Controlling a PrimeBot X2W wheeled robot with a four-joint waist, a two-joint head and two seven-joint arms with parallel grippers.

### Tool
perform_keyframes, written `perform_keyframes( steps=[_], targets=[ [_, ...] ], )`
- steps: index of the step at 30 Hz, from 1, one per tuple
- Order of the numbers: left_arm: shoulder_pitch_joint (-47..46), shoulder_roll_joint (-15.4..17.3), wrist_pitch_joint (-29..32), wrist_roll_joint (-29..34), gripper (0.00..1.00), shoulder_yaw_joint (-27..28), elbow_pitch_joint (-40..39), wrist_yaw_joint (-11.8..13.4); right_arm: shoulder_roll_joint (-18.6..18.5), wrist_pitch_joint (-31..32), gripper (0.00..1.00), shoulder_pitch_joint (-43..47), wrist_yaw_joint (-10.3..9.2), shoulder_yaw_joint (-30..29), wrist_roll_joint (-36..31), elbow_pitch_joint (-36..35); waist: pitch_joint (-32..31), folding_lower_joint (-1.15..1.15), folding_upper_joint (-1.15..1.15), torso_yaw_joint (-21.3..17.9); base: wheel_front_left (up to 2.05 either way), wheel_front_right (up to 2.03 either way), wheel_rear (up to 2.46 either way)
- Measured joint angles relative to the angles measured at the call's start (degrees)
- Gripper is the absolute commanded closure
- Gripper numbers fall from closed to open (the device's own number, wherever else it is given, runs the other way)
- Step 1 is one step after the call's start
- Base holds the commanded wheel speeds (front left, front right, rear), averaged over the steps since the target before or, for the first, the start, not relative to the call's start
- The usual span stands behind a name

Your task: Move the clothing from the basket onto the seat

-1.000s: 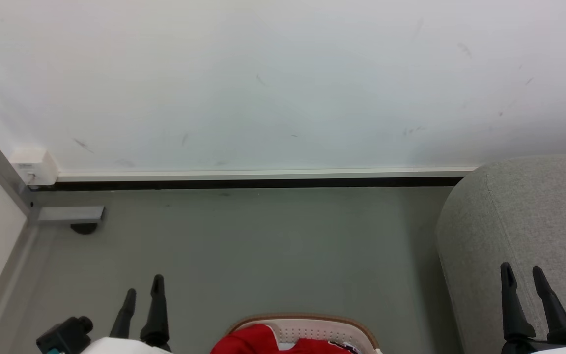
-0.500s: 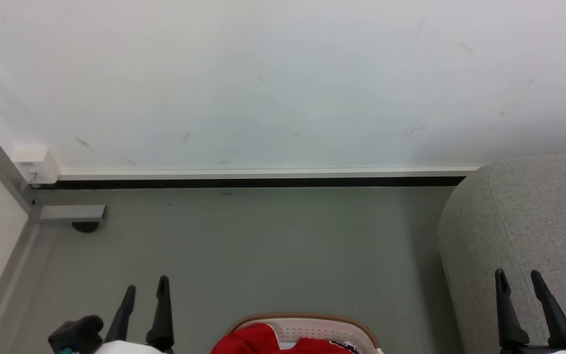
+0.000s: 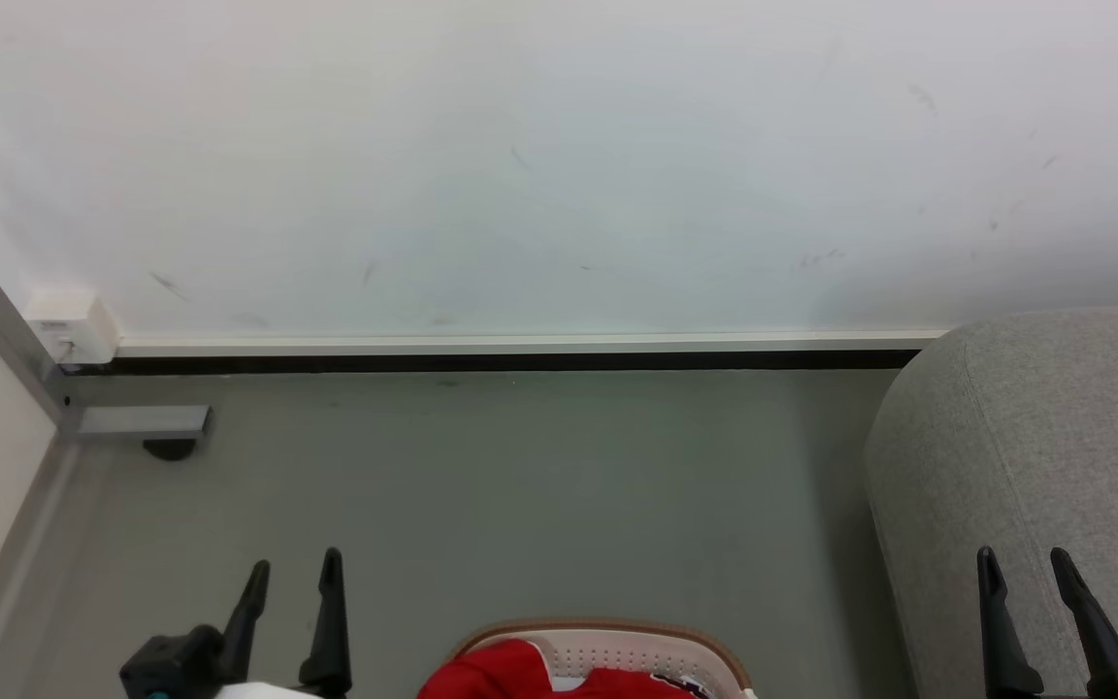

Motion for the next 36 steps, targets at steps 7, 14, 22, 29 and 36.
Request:
perform_keyframes(
  steps=[7,14,22,29,36],
  targets=[
    [0.08,0.08,-0.80,3.65,0.00,-0.46,0.13,0.02,0.44,-0.21,0.00,0.46,0.00,-1.16,-1.49,1.04,-0.02,0.00,0.00,0.02,0.00,0.00,0.00],
    [0.35,0.25,-1.54,6.98,0.00,-0.68,0.36,0.26,1.08,-0.51,0.00,1.02,0.01,-1.79,-5.13,1.51,-0.07,0.00,0.00,0.05,0.00,0.00,0.00],
    [0.38,0.40,-2.32,10.48,0.00,-0.85,0.98,0.25,1.69,-0.71,0.00,1.04,0.00,-2.79,-8.67,1.58,-0.10,-0.01,0.00,0.12,0.00,0.00,0.00],
    [0.66,0.38,-3.28,12.74,0.00,-0.82,1.72,0.07,2.08,-1.01,0.00,1.07,0.00,-3.77,-11.36,1.58,-0.19,0.00,0.00,0.21,0.00,0.00,0.00],
    [0.82,0.30,-3.91,15.55,0.00,-0.93,2.07,-0.15,2.50,-1.10,0.00,1.14,0.00,-4.50,-14.50,1.67,-0.17,-0.01,0.00,0.26,0.00,0.00,0.00]
  ],
)
